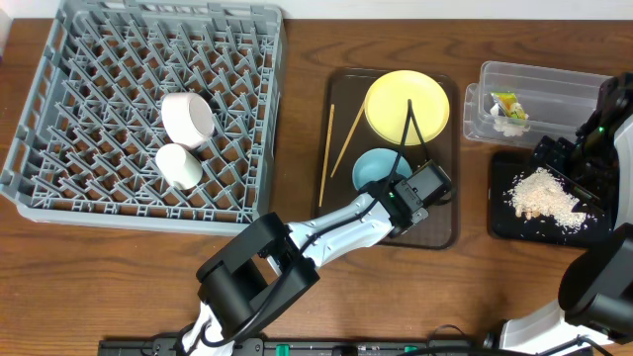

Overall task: Sort waste into correct bins and load items into the dishwasher
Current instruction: 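Lift the light-blue bowl with the left gripper and carry it leftward to the rack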

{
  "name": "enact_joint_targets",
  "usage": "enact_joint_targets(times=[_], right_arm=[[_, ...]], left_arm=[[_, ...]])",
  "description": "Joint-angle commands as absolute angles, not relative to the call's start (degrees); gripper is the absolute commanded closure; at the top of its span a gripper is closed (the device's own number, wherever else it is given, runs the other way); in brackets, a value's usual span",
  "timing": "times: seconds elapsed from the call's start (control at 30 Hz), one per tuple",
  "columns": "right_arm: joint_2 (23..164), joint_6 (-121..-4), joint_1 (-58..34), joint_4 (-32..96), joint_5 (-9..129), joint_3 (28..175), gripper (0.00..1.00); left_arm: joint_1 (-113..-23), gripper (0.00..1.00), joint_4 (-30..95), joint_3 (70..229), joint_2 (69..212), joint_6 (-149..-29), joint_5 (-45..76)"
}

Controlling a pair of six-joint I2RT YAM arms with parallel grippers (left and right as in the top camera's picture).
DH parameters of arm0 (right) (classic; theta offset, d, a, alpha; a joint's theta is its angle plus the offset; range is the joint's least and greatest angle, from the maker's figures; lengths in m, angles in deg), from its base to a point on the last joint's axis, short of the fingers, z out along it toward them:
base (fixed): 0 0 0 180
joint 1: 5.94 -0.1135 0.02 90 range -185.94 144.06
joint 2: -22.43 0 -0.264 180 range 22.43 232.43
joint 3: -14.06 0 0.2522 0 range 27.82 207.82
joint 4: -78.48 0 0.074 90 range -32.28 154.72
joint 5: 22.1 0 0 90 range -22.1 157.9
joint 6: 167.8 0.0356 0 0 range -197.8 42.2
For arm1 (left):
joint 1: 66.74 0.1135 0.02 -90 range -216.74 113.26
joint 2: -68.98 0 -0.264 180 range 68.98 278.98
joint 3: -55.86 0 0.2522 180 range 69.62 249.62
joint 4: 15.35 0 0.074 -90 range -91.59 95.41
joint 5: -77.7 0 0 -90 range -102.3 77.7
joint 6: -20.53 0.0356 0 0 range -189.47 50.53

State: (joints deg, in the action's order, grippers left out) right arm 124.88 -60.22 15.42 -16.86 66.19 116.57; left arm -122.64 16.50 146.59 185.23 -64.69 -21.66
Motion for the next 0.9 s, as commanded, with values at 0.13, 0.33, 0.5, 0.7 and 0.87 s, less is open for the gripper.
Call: enact_joint_targets(times=[0.13,0.33,0.5,0.7,0.87], right_arm=[[123.5,-59.4,15.5,-16.9,65.9,116.6,0.01],[123.5,-59.4,15.5,-17.0,65.9,116.6,0.01],[123.5,-59.4,15.5,-17.2,65.9,116.6,0.01],[123.5,-59.4,15.5,-17.1,65.9,116.6,0.01],[123.5,-59.4,15.5,-17.1,65.9,116.6,0.01]], left_arm=[[-122.4,0.94,22.4,147.2,180.0,-67.0,-21.7],[-120.5,0.94,30.7,150.6,173.6,-66.7,-18.1],[-114.3,0.94,33.1,152.7,167.7,-66.7,-9.8],[-100.8,0.94,32.4,153.0,161.8,-66.8,6.3],[-86.1,0.94,28.1,153.0,160.5,-69.9,23.1]])
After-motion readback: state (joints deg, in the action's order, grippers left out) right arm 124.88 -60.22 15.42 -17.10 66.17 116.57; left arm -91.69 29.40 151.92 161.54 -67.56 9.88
